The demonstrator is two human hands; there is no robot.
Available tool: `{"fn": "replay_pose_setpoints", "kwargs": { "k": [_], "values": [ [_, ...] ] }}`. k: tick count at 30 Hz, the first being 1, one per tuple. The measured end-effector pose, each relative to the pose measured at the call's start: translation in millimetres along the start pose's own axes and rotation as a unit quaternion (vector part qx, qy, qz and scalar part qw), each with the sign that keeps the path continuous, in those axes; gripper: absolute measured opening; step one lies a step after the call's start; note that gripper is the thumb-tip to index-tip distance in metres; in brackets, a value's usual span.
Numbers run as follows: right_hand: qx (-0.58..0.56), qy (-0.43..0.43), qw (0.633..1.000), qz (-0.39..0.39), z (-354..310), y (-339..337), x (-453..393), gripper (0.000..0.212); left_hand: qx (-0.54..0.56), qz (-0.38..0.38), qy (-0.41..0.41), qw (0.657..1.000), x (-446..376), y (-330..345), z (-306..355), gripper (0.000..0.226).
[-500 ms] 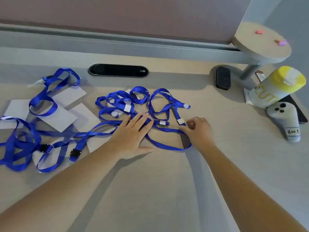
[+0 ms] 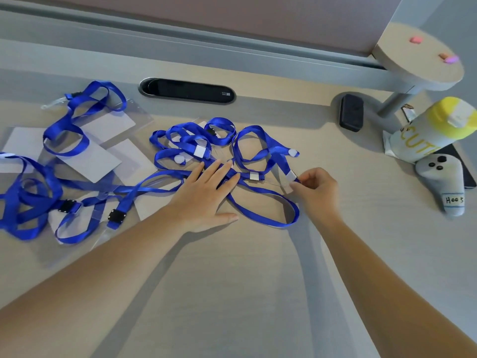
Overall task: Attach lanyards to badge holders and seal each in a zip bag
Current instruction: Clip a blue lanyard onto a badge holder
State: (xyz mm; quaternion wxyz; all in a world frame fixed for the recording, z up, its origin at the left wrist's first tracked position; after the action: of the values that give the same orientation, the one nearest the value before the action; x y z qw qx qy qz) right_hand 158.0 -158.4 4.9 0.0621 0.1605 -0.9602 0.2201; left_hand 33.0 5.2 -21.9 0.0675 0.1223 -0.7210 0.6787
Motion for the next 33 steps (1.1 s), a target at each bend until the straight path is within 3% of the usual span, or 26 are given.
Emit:
{"fn": "replay_pose_setpoints", "kwargs": {
  "k": [3, 6, 9, 12, 15, 19, 26, 33],
  "values": [
    [-0.052, -0.026, 0.998, -0.008, -10, -8, 13, 0.02, 0.044, 0.027, -0.007, 0.999, 10, -12, 3, 0.078],
    [-0.058, -0.036, 0.995, -0.067, -21, -6, 27, 0.015, 0.092, 0.068, -0.051, 0.992, 30, -21, -5, 0.073],
    [-0.066, -0.023, 0.991, -0.115, -29, 7, 38, 0.024, 0.095, 0.09, -0.101, 0.986, 56, -19, -21, 0.067],
    [-0.019, -0.037, 0.988, -0.149, -32, 24, 46, 0.028, 0.101, 0.084, -0.143, 0.981, 79, -4, -40, 0.066],
    [0.036, -0.062, 0.98, -0.186, -33, 40, 56, 0.035, 0.103, 0.125, -0.146, 0.976, 95, 1, -46, 0.061],
    [0.041, -0.057, 0.982, -0.173, -32, 50, 61, 0.02, 0.081, 0.118, -0.167, 0.976, 106, 12, -54, 0.044],
    [0.089, -0.059, 0.981, -0.162, -29, 58, 61, 0.005, 0.063, 0.094, -0.203, 0.973, 102, 18, -66, 0.073],
    [0.106, -0.066, 0.979, -0.162, -34, 66, 63, 0.013, 0.071, 0.025, -0.22, 0.973, 94, 14, -74, 0.088]
  ]
}}
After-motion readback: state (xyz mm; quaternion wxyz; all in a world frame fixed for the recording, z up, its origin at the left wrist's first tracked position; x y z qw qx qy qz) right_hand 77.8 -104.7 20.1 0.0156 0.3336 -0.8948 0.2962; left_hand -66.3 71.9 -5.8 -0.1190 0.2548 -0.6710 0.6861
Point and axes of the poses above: each hand's wrist, its own x-axis away from the middle knuckle, its own y-axis out of the palm, z = x × y, the point moved 4 cm from there along -x, towards the middle knuckle, and after that the axes turned 9 degrees about -x, right-handed, at the moved point
